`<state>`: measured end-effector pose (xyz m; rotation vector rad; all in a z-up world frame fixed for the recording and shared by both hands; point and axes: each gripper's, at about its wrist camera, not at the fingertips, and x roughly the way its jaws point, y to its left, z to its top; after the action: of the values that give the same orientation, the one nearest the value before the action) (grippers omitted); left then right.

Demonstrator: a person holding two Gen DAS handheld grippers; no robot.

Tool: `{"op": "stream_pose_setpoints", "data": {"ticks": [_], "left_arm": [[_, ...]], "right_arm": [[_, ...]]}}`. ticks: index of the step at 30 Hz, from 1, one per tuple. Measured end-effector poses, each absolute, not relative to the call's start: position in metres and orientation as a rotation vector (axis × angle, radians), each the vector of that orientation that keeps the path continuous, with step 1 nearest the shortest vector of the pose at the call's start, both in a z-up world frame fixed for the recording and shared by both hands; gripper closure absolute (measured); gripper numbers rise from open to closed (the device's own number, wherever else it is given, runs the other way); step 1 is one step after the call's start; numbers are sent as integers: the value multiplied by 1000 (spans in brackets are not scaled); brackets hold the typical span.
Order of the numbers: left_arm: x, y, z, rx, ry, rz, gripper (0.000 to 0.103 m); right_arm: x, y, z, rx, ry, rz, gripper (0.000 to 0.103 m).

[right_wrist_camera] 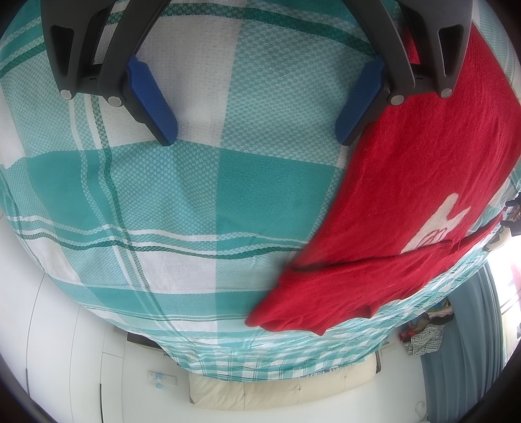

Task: Fold small clothes
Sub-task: 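Grasp the stretched red sleeve with the left gripper and fold it over the body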

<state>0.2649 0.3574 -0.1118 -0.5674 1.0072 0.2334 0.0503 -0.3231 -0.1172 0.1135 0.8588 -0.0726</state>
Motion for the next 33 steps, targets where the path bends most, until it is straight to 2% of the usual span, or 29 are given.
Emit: {"op": "stream_pose_setpoints", "data": {"ticks": [2, 4, 5, 6, 8, 11, 14, 19, 22, 26, 30, 31, 32, 33], "left_arm": [[267, 360, -114, -573, 999, 244, 37], [268, 361, -113, -558, 999, 251, 55], [270, 359, -114, -538, 1011, 254, 76], [270, 358, -114, -514, 1021, 263, 92], [268, 358, -110, -510, 1018, 264, 97], [262, 347, -79, -480, 964, 255, 98], [262, 304, -19, -379, 880, 150, 98], [270, 179, 83, -236, 756, -159, 98], [271, 94, 120, -182, 715, -345, 98], [267, -10, 127, -132, 723, -529, 98], [263, -88, 95, -87, 794, -634, 96], [263, -103, 84, -79, 827, -662, 94], [262, -115, 71, -68, 860, -669, 87], [262, -124, 60, -58, 896, -666, 64]], "right_arm": [[50, -323, -117, 113, 859, -73, 6], [51, -324, -117, 112, 859, -73, 6], [51, -324, -117, 113, 859, -72, 6], [51, -324, -117, 113, 859, -72, 6], [51, -324, -117, 112, 859, -73, 6], [51, -324, -117, 113, 859, -72, 6], [51, -324, -117, 113, 859, -72, 6], [51, -324, -117, 111, 863, -72, 5], [51, -325, -116, 114, 863, -70, 5], [51, -325, -116, 115, 862, -70, 5], [51, -326, -116, 118, 862, -67, 5], [51, -326, -116, 119, 861, -67, 5], [50, -325, -116, 120, 861, -66, 5], [50, -326, -116, 121, 861, -65, 5]]}}
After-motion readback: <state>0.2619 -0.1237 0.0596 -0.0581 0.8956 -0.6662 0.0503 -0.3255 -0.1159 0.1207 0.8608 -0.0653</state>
